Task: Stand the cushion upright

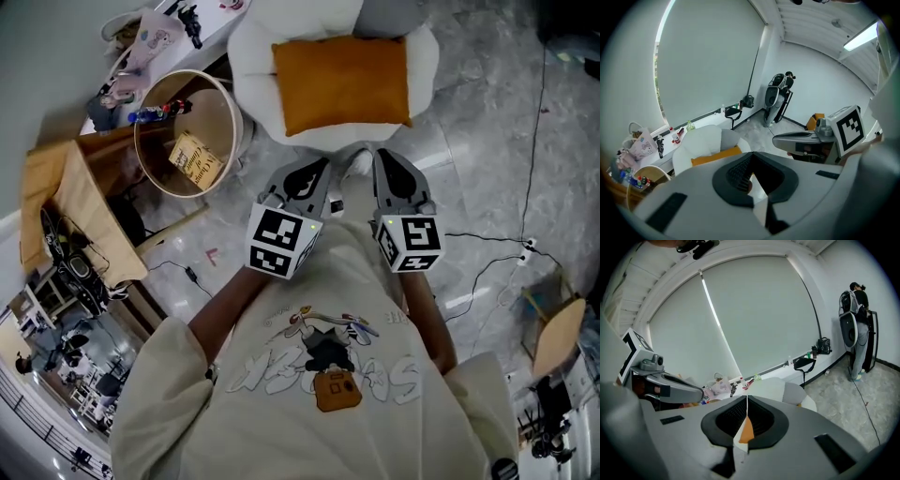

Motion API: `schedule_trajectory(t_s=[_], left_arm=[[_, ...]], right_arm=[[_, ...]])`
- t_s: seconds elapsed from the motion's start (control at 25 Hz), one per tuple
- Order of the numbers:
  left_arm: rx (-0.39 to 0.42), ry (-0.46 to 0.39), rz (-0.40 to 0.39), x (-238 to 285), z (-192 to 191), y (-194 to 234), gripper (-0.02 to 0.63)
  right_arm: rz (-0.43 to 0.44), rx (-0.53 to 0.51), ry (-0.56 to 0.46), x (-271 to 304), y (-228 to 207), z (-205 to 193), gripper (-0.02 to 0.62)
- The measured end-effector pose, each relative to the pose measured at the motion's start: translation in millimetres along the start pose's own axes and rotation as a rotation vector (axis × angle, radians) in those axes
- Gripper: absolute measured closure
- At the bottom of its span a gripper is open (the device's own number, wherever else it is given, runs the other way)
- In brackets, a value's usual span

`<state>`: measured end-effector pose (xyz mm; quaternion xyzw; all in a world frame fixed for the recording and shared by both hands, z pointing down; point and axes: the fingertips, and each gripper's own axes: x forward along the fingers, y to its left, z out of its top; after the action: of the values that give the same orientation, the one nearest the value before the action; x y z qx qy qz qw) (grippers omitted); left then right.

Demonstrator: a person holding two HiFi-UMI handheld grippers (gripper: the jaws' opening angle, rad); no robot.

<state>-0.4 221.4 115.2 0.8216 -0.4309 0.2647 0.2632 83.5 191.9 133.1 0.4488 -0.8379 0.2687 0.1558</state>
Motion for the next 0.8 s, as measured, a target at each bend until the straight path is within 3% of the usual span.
schedule_trajectory(t_s=[0.28,0.6,0.8], left_arm=[[-0.025,0.015,0.020,2.5,-1.0,22.1,0.600],[-0.047,0.006,0.002,-2.2,6.6,70.5,0.600],[-0.096,-0.009,-0.025,3.9,5.0,94.0,0.600]], right_arm=[[0.015,0.005,0.028,23.2,0.7,4.5,0.571],[-0.041,0.058,0.049,56.5,13.5,15.6,0.571],[-0.079,0.020,0.065,92.3,25.7,10.7,0.571]])
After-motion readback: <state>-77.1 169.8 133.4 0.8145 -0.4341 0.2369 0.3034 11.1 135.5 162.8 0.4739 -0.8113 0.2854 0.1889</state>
